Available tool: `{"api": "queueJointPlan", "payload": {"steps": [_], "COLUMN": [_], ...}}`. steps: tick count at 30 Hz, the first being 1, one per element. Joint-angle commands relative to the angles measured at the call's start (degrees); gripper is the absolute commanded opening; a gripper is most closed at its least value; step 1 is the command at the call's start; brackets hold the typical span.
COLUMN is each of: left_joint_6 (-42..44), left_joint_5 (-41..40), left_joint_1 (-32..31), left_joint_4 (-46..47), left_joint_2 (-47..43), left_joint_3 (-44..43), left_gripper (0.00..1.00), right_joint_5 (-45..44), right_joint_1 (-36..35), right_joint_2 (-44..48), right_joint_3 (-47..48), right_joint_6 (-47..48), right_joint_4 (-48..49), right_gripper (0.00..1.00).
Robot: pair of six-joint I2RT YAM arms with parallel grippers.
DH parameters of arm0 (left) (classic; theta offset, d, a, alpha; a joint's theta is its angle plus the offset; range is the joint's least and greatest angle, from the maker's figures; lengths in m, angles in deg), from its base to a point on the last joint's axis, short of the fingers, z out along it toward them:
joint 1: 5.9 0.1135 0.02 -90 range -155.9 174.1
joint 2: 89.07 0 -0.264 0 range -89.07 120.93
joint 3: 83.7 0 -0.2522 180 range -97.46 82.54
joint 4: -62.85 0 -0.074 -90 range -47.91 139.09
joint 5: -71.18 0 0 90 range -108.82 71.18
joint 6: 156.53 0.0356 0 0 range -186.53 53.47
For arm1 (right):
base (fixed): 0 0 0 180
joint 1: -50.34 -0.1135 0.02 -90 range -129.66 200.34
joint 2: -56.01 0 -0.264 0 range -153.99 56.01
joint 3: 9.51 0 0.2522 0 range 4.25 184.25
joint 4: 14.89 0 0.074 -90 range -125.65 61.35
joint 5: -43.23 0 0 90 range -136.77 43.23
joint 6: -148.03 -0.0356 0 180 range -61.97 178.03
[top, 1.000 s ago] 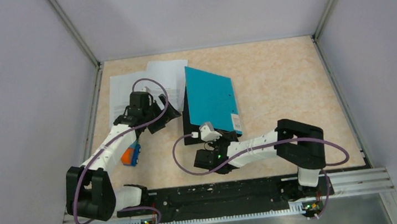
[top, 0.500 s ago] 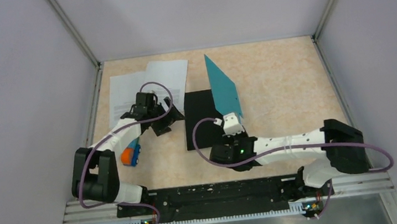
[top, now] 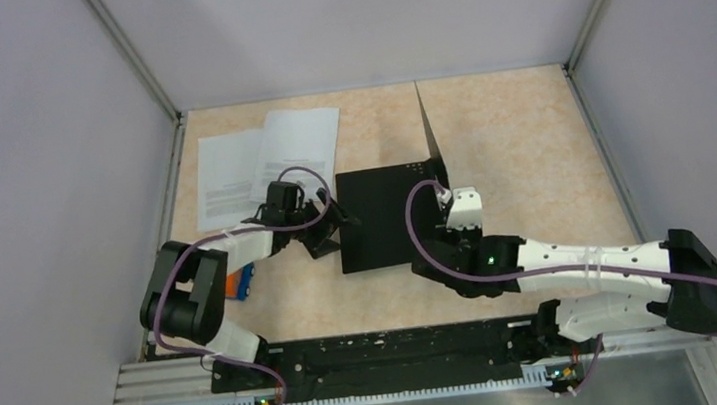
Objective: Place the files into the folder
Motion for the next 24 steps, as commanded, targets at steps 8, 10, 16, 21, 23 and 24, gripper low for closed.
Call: {"api": "queueJointPlan", "payload": {"steps": [8,10,16,21,23,24], "left_joint_6": [-16.2,-15.7,-7.0,2.2,4.3,5.6], "left_joint_5": [4.4,4.3,0.1,-5.6,-8.7,-10.4], "left_joint_1": [-3.4,-3.5,-5.2,-7.3,-8.5,-9.3], "left_joint_4": [22.2,21.6,8.2,-4.5,-9.4,-12.0], "left_joint_2": [1.3,0.4,-4.6,-9.1,-10.1,-10.5], "left_joint_3": [4.7,4.1,-1.5,-7.7,-10.4,-11.9], "left_gripper": [0.65,0.47,0.00,0.00,0.00,0.00], "right_joint_5": [2.2,2.8,5.2,3.9,2.4,1.7], "right_joint_1": [1.1,1.2,1.2,1.3,1.2,1.2], "right_joint_2": [6.4,7.7,11.3,15.7,16.2,16.3], "right_joint_3": [-2.2,-2.7,-1.8,5.0,9.3,11.3], "right_joint_6": [-5.8,-6.2,-9.1,-9.7,-9.6,-9.1], "right_joint_4": [-2.0,-2.1,-5.6,-13.1,-16.1,-16.9], "right_gripper": [0.00,0.00,0.57,0.88,0.90,0.90]}}
